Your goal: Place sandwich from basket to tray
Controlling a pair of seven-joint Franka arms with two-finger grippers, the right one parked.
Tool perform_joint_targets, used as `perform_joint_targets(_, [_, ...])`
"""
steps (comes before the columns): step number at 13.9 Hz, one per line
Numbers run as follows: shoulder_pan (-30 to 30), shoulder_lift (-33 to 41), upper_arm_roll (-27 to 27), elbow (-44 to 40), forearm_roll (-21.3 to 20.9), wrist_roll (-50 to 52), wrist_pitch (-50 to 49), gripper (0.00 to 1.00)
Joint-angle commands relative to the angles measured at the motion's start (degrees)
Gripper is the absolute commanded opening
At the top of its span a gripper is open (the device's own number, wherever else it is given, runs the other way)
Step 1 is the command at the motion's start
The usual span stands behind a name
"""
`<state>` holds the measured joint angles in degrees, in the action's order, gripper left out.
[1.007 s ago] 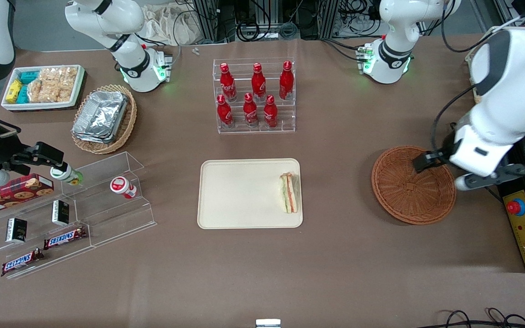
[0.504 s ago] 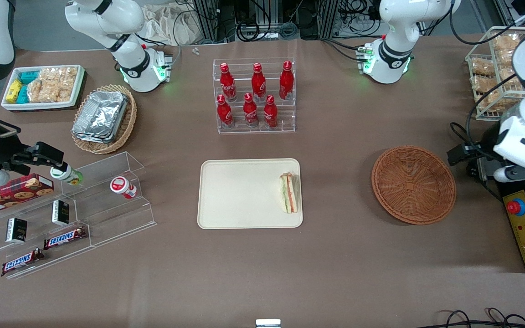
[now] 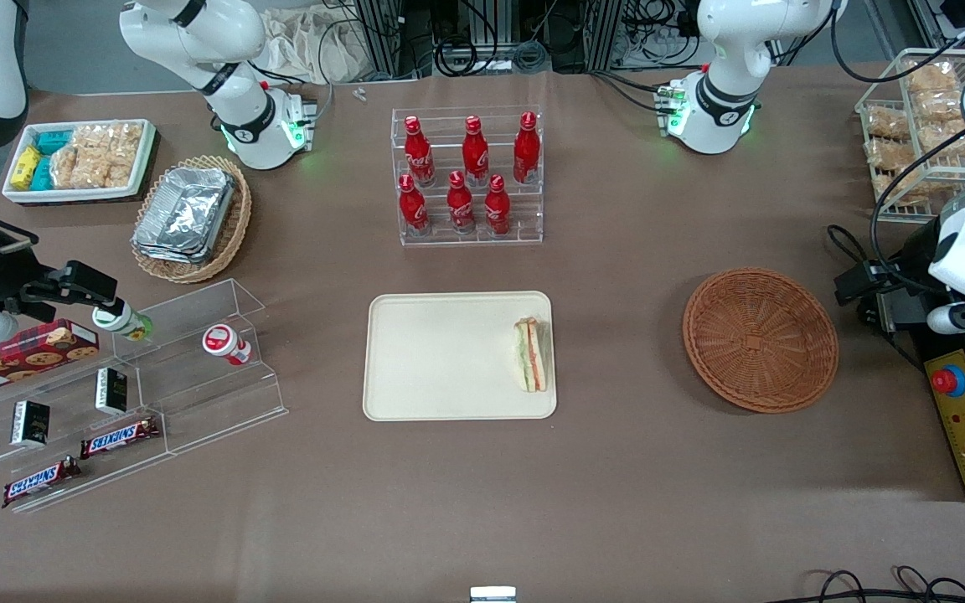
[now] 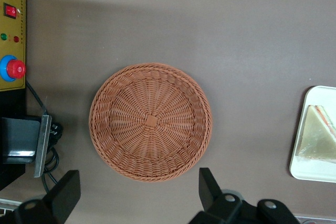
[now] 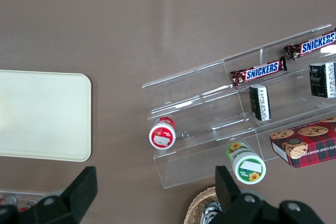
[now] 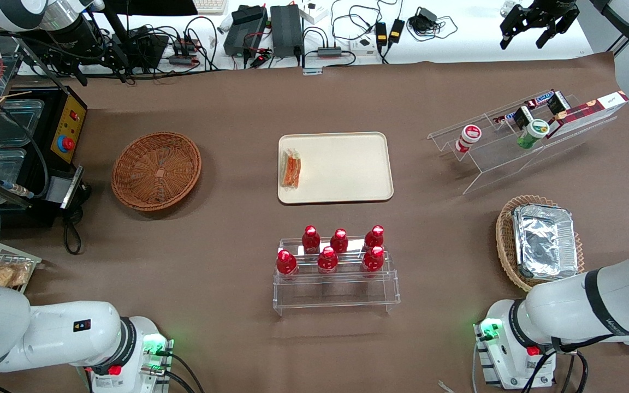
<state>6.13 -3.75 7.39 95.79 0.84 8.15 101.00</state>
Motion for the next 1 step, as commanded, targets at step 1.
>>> perform_joint_targets(1, [0.0, -1.1, -0.1, -2.4, 0.7, 0.7, -2.2, 1.00])
